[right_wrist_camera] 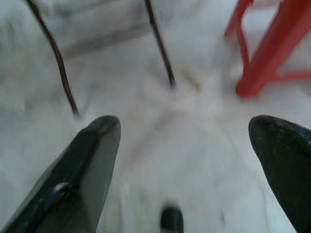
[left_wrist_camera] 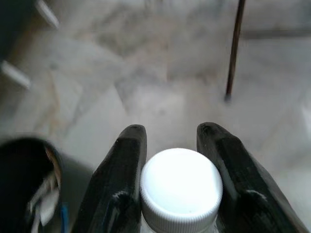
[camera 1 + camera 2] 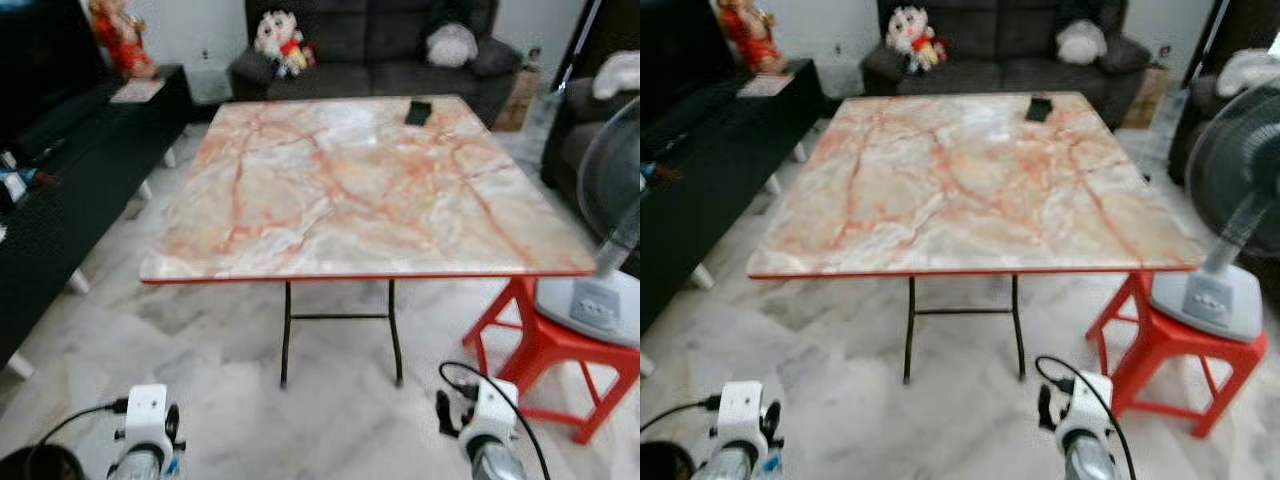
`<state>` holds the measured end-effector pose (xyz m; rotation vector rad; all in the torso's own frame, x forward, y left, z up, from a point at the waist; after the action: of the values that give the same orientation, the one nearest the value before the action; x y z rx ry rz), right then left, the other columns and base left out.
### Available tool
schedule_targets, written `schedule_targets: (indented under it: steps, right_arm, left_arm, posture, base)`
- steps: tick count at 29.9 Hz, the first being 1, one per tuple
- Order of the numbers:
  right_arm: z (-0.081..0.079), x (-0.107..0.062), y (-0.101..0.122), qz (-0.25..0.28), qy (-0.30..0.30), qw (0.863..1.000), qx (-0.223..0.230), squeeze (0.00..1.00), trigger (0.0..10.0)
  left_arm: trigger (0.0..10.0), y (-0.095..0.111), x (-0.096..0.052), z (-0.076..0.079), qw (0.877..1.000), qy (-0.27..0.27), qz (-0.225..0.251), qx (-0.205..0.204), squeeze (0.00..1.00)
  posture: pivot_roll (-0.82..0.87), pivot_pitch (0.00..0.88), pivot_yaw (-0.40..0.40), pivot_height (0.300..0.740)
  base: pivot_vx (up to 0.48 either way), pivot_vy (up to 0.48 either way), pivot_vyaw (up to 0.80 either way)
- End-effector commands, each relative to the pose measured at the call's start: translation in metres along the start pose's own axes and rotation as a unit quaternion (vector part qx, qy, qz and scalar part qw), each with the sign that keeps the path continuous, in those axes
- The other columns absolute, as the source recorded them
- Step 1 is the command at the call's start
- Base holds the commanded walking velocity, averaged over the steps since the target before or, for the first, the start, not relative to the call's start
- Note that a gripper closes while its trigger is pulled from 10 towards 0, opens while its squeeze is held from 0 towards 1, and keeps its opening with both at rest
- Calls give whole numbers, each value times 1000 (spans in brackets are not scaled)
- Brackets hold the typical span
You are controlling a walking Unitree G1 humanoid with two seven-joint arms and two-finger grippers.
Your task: Picking trash to rubbish bin
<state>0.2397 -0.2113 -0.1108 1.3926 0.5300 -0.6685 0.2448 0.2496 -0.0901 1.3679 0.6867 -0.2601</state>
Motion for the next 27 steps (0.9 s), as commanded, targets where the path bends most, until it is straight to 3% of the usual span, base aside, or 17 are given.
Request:
schedule_targets:
  steps: [1, 5, 8, 11, 18, 27]
  right_arm:
    - [-9, -4, -21, -40, 22, 999, -22, 0, 10000]
    - [-17, -13, -53, -95, 50, 991, -78, 0, 10000]
    - [-17, -12, -53, -96, 51, 991, -78, 0, 10000]
    - [-28, -6, -34, -67, 54, 996, -10, 0, 10000]
    - [-29, -5, -31, -70, 61, 995, -30, 0, 10000]
    - [-35, -2, -24, -62, 66, 995, -32, 0, 10000]
  left_arm:
    - [10000, -23, -5, -6, 999, 13, -45, 12, 0]
    - [10000, -45, -12, -11, 996, 23, -84, 18, 0]
    - [10000, -45, -12, -11, 996, 24, -84, 18, 0]
    - [10000, -44, -14, -20, 996, 31, -81, 19, 0]
    - [10000, -34, -8, -22, 996, 31, -74, 25, 0]
    - [10000, -34, -8, -18, 996, 22, -79, 31, 0]
  posture:
    - [14, 27, 23, 740]
    - [23, 33, 29, 740]
    - [23, 33, 29, 740]
    - [10, 48, 39, 740]
    - [32, 42, 44, 740]
    - [22, 31, 66, 740]
  base:
    - [0, 0, 0]
    - [0, 0, 0]
    - [0, 0, 0]
    - [0, 0, 0]
    - [0, 0, 0]
    - [0, 0, 0]
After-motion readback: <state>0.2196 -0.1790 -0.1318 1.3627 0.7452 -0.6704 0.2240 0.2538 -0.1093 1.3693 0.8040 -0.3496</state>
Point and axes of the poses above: a point about 5 cm out from each wrist's last joint towards the gripper, its own x axis pointing out of the wrist towards the gripper, its own y axis along the axis of the wrist's last joint, z = x × y, the point moved 6 cm from there along x, pointing out of the wrist towards the gripper, and after that the axes turned 14 degrees about -x, right-handed, at the moved point
